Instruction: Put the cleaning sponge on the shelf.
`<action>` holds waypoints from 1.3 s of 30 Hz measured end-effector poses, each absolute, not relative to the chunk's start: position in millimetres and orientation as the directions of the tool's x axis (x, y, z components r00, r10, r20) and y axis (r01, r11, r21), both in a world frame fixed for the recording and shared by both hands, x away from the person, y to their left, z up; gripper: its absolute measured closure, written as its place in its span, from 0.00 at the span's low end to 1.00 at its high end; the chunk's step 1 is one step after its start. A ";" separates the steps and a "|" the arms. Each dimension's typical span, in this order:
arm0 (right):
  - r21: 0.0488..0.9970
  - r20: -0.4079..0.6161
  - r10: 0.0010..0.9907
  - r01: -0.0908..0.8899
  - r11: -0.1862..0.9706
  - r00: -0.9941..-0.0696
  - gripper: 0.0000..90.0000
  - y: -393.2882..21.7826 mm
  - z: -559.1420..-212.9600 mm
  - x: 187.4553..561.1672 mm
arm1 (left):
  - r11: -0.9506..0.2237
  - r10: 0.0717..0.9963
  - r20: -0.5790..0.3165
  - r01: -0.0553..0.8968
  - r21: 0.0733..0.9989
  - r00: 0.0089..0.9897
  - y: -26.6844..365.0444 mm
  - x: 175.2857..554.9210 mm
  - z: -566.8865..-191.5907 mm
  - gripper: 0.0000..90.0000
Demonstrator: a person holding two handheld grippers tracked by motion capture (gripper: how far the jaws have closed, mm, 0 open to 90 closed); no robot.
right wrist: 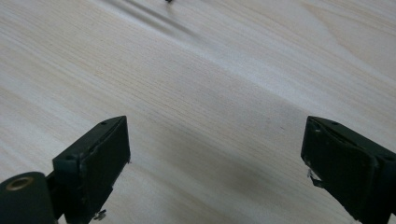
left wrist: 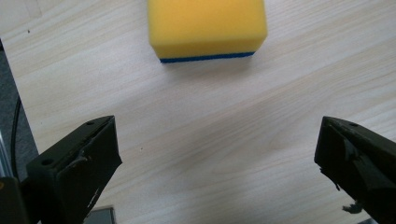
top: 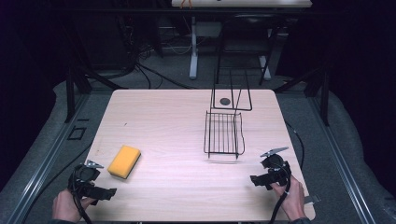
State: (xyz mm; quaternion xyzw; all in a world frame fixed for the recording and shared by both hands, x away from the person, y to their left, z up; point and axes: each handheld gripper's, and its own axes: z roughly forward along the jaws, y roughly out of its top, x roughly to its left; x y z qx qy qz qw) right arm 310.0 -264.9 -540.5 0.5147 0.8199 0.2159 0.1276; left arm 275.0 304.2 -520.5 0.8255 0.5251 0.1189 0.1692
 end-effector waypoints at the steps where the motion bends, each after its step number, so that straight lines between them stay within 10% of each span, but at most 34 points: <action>1: 0.486 0.016 0.899 0.789 0.376 -0.438 0.08 -264.7 -539.1 309.0 | -0.390 0.908 0.018 0.826 0.407 0.419 303.0 274.7 -519.7 0.00; 39: 0.467 0.020 0.897 0.797 0.383 -0.442 0.09 -263.8 -544.2 306.8 | -0.376 0.911 -0.020 0.851 0.365 0.411 279.1 345.6 -541.3 0.11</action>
